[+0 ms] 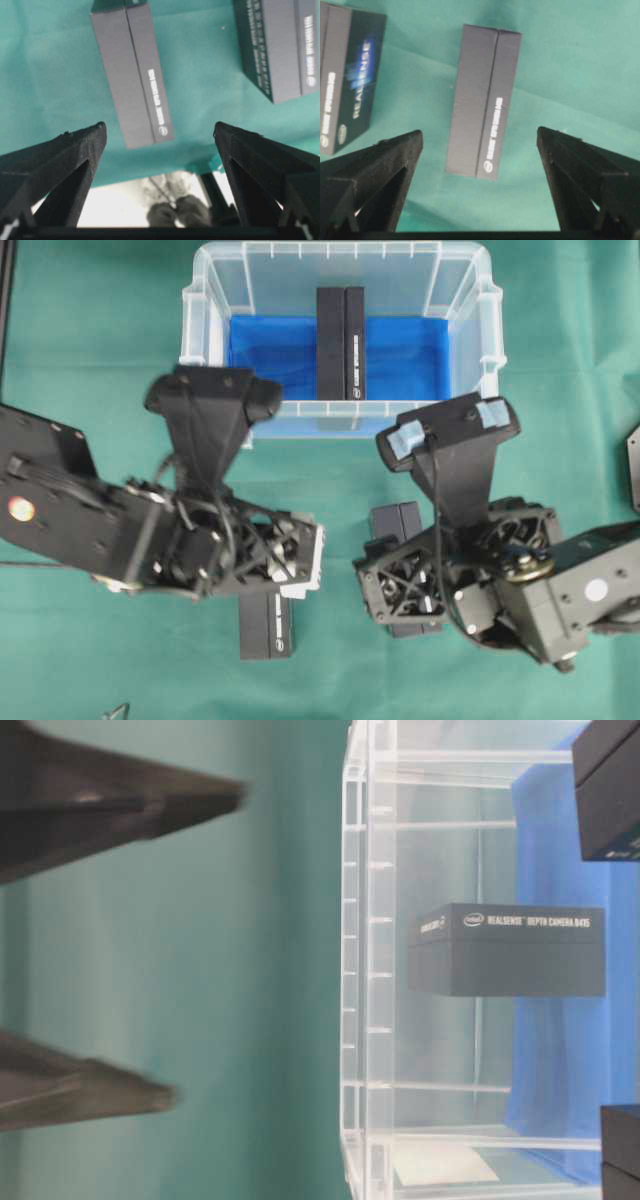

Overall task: Take the box out of the case with both arms.
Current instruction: 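Lower both boxes upright onto the table and open both grippers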

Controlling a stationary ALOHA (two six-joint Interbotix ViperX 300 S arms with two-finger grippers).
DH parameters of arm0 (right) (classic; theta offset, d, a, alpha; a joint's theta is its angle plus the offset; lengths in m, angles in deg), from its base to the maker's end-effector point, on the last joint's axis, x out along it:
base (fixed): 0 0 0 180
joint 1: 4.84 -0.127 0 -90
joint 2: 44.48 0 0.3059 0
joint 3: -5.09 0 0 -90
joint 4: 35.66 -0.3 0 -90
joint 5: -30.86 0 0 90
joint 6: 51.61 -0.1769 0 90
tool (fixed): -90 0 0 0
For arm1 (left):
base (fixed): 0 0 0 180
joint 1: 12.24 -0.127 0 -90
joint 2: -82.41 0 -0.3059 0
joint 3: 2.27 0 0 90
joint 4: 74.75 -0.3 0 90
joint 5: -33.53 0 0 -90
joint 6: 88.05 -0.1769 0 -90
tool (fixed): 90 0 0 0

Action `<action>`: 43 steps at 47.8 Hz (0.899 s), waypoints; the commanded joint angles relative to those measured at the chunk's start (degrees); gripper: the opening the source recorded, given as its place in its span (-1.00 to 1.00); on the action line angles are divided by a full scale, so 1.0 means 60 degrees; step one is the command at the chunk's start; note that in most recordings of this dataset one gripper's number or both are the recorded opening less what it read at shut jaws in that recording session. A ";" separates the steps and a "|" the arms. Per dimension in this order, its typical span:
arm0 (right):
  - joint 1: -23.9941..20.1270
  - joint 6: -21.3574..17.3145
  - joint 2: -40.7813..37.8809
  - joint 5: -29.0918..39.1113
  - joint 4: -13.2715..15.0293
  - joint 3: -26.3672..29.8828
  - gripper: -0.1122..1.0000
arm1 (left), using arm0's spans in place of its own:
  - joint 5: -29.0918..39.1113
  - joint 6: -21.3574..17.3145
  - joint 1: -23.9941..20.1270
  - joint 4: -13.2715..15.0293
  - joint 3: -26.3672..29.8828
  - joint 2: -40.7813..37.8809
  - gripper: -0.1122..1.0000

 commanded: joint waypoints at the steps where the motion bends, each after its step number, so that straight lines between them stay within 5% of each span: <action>1: 0.0044 0.0103 0.0337 0.0454 0.0205 0.0645 0.86 | 0.0410 -0.0161 -0.0073 -0.0073 0.0615 0.0234 0.81; 11: 0.0059 0.0557 0.0337 0.1465 0.0630 0.1406 0.86 | 0.0615 -0.0366 -0.0132 -0.0073 0.0981 0.0132 0.81; 43: 0.0088 0.0674 0.0337 0.1553 0.0645 0.1406 0.84 | 0.0601 -0.0425 -0.0190 -0.0073 0.0806 0.0220 0.81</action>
